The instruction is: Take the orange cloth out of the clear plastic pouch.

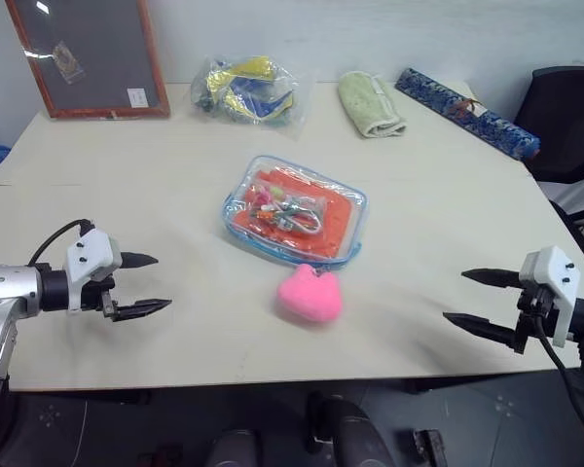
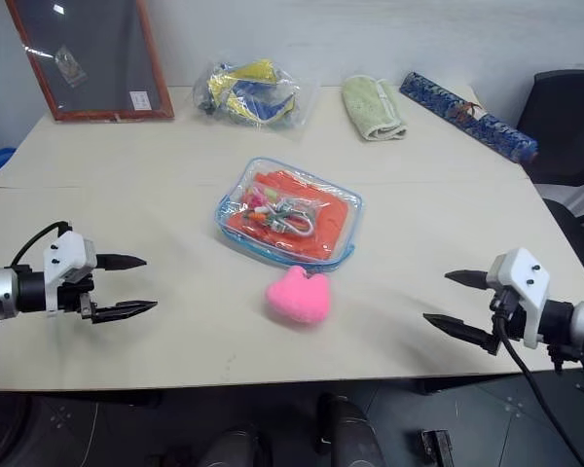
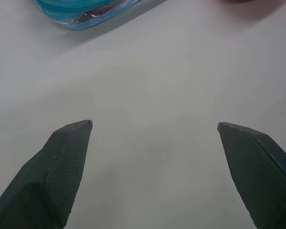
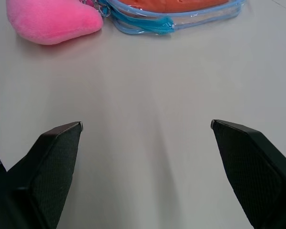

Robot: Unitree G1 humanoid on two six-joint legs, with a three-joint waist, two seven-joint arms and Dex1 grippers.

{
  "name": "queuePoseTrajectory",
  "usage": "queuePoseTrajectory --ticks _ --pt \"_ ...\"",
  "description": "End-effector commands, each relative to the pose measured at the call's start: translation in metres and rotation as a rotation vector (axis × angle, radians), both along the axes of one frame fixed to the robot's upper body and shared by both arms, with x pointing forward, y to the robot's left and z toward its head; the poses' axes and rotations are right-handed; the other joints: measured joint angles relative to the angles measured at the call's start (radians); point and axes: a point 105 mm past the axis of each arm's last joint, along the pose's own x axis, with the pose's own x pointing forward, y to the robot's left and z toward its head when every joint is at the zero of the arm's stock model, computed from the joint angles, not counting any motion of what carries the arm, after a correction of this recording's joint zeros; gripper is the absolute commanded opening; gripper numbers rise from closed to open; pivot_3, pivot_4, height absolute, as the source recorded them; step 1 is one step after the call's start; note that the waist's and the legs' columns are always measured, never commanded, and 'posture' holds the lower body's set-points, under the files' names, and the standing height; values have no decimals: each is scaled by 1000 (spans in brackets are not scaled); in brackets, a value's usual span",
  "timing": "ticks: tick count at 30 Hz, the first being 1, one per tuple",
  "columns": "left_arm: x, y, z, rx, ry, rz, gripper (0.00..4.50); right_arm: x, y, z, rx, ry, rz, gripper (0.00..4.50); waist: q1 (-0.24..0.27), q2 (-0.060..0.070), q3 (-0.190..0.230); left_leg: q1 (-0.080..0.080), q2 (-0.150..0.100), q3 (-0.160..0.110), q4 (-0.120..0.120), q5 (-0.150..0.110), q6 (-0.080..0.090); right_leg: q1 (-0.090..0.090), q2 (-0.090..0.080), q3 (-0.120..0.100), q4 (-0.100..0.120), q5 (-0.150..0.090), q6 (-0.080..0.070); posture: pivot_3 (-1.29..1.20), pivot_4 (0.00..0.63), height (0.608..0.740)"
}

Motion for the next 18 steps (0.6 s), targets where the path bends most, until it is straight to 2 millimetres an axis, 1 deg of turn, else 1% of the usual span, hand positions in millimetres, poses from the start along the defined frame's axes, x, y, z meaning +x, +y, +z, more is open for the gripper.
queuePoseTrajectory --ticks 1,9,15,18 --pt "0 2 13 29 -53 -3 4482 2 -2 10 -6 -59 -5 4500 0 0 0 0 0 0 0 0 0 0 0 0 0 0 0 0 150 740" --pt "3 0 12 19 -69 9 4482 4 -5 11 -13 -91 -23 4500 0 0 0 0 0 0 0 0 0 0 0 0 0 0 0 0 150 740" --pt "1 -7 10 -11 -54 -1 4482 4 -6 12 -12 -96 -23 4500 0 0 0 0 0 0 0 0 0 0 0 0 0 0 0 0 150 740" --pt "2 -10 8 -34 -37 1 4482 5 -2 13 15 -96 -23 4500 -1 0 0 0 0 0 0 0 0 0 0 0 1 0 0 0 150 740"
